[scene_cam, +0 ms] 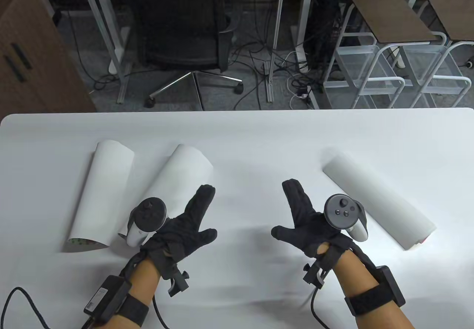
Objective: Unroll mouse pads and stack together
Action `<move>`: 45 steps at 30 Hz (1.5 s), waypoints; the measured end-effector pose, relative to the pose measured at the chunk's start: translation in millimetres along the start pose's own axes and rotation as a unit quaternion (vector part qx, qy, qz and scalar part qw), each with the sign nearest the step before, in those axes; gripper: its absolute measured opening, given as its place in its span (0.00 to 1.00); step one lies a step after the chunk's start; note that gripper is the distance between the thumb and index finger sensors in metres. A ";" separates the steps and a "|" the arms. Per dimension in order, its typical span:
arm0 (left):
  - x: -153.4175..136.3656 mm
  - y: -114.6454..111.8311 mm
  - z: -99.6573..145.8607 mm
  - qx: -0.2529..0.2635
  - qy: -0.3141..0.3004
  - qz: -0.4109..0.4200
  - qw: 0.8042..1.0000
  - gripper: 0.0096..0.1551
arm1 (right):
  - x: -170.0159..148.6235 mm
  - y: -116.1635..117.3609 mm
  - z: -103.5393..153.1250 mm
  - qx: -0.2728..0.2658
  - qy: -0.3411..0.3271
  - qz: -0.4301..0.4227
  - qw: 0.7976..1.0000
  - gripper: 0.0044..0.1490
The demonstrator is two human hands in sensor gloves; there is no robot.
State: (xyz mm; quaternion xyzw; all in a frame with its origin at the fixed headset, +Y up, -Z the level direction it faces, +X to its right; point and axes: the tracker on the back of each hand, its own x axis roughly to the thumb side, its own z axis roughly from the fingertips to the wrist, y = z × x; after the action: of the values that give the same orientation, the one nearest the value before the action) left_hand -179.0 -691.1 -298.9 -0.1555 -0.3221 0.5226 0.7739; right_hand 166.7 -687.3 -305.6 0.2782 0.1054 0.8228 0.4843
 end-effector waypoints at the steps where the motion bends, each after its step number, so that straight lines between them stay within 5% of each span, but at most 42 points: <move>1: -0.3 -0.1 -0.1 -0.001 0.001 -0.001 1.000 0.62 | -0.1 0.1 -0.1 0.001 0.000 0.001 1.000 0.68; 15: 5.9 2.6 0.2 0.018 0.000 -0.011 1.000 0.62 | 0.1 0.7 0.3 0.001 0.003 0.002 1.000 0.68; 20: 18.5 29.5 1.7 0.111 0.053 -0.067 0.990 0.63 | 0.4 0.9 0.7 -0.002 0.005 0.006 1.000 0.68; 24: 13.3 63.0 -1.8 0.188 0.169 -0.127 0.959 0.63 | 0.3 3.3 0.2 0.001 0.009 0.016 1.000 0.68; 29: -8.0 82.5 -11.6 0.196 0.319 -0.216 0.902 0.64 | 1.4 6.4 -0.4 0.008 0.010 0.023 1.000 0.68; 32: -29.4 81.2 -18.6 0.168 0.396 -0.268 0.862 0.64 | 1.3 7.3 -0.4 0.011 0.012 0.026 1.000 0.68; 36: -64.3 69.0 -25.1 0.081 0.515 -0.350 0.778 0.68 | 1.4 8.5 -0.8 0.016 0.013 0.031 0.999 0.68; 39: -78.9 60.0 -29.3 0.041 0.546 -0.415 0.727 0.73 | 1.7 9.7 -1.3 0.019 0.013 0.034 0.999 0.68; 45: -75.9 63.2 -30.1 0.121 0.503 -0.442 0.733 0.64 | 3.0 12.8 -2.1 0.026 0.013 0.041 0.999 0.67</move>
State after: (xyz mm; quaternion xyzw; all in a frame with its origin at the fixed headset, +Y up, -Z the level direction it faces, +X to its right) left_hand -222.5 -731.6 -383.4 -0.1406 0.1475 0.0016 0.9790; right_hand 154.8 -691.0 -300.6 0.2844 0.1211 0.8425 0.4412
